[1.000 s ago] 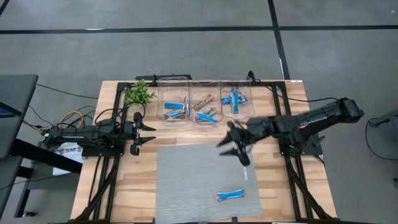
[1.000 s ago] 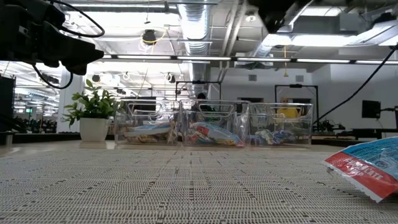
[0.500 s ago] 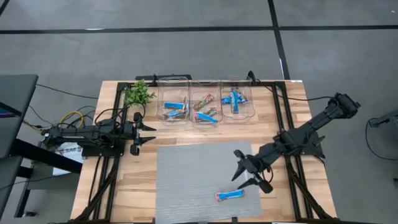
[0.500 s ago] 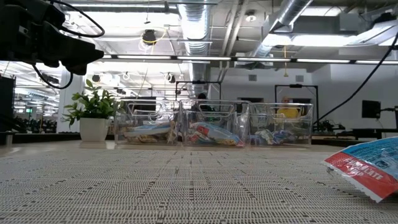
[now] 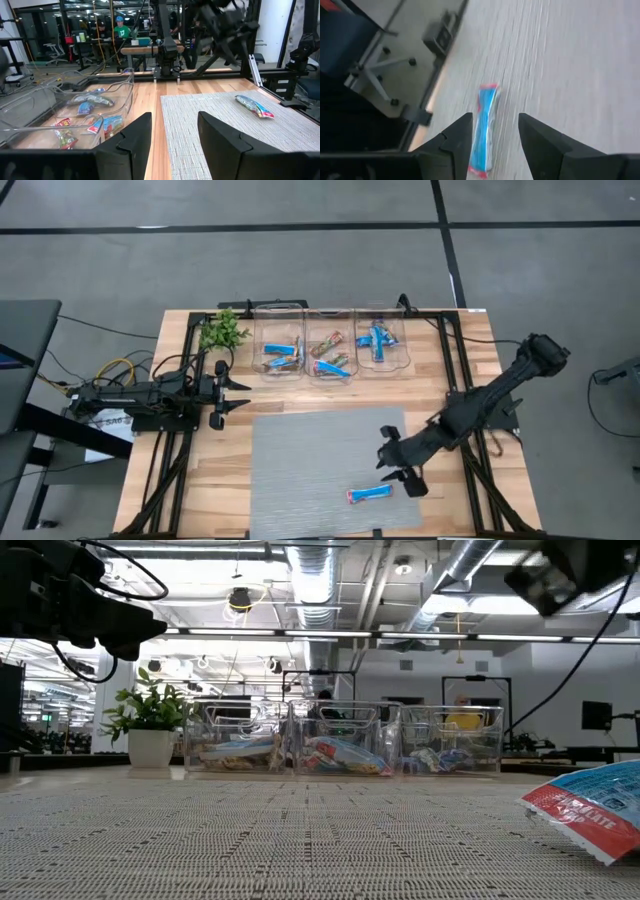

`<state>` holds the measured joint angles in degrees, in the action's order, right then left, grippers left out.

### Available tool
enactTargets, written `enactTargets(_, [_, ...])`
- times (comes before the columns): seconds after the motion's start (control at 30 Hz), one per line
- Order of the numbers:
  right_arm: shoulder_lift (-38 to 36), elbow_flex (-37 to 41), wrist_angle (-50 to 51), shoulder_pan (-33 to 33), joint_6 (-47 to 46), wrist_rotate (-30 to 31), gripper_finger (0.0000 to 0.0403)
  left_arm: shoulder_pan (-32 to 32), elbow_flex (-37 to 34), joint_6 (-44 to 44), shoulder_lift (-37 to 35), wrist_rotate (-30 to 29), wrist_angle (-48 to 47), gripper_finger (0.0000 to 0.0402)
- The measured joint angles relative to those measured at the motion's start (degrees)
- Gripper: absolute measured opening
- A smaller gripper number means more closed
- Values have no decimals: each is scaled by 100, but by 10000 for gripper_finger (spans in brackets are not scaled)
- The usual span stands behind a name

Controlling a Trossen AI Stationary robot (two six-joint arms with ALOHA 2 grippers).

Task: Pick and place Granola Bars by type
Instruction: Put the red granola bar into the middle transparent bin

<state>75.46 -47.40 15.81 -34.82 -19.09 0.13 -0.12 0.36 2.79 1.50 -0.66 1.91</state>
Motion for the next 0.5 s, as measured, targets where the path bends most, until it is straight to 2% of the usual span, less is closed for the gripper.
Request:
enactTargets(0.27, [1174, -224, -6, -339, -405, -21, 173, -2, 0, 2, 0, 1, 0, 155])
enactTargets(0.5, [1841, -400, 1, -510, -403, -22, 202, 0, 0, 2, 0, 2, -2, 155])
